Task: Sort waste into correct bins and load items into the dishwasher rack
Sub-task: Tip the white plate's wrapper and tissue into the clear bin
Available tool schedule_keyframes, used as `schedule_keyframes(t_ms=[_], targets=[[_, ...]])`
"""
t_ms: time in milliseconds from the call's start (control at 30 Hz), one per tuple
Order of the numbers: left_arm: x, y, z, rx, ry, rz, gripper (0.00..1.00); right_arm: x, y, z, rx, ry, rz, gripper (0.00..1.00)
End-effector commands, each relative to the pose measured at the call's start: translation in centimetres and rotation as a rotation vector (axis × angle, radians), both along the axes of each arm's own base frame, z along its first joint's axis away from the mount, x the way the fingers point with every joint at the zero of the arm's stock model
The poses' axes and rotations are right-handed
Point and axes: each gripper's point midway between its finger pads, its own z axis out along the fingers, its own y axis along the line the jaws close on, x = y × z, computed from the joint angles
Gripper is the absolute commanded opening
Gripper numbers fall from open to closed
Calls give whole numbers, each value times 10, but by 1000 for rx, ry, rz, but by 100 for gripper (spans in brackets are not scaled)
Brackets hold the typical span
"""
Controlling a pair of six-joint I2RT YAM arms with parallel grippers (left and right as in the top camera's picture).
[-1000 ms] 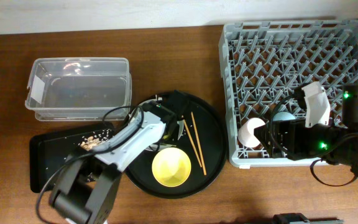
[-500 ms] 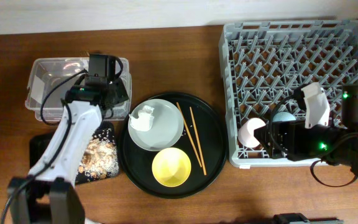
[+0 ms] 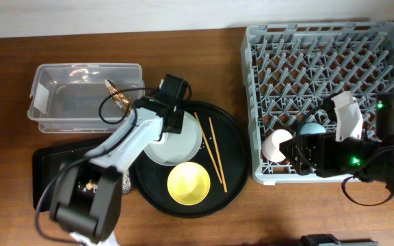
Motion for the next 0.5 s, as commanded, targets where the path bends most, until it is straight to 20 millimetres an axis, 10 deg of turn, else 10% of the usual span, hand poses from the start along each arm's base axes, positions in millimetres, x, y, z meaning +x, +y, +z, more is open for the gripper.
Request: schedule_keyframes(t_ms=[0, 67, 133, 367, 467], targets=[[-5, 16, -32, 103, 56, 13, 52, 0, 2, 1, 5, 0, 3, 91], [-11, 19, -41, 119, 94, 12, 39, 0, 2, 1, 5, 0, 3, 91], [-18, 17, -33, 99, 126, 21, 0, 0, 2, 1, 5, -2, 3, 91], [19, 21, 140, -55, -195, 76, 0, 0, 2, 1, 5, -4, 3, 91], [36, 71, 156, -5, -271, 192, 0, 0, 2, 1, 5, -4, 3, 91]])
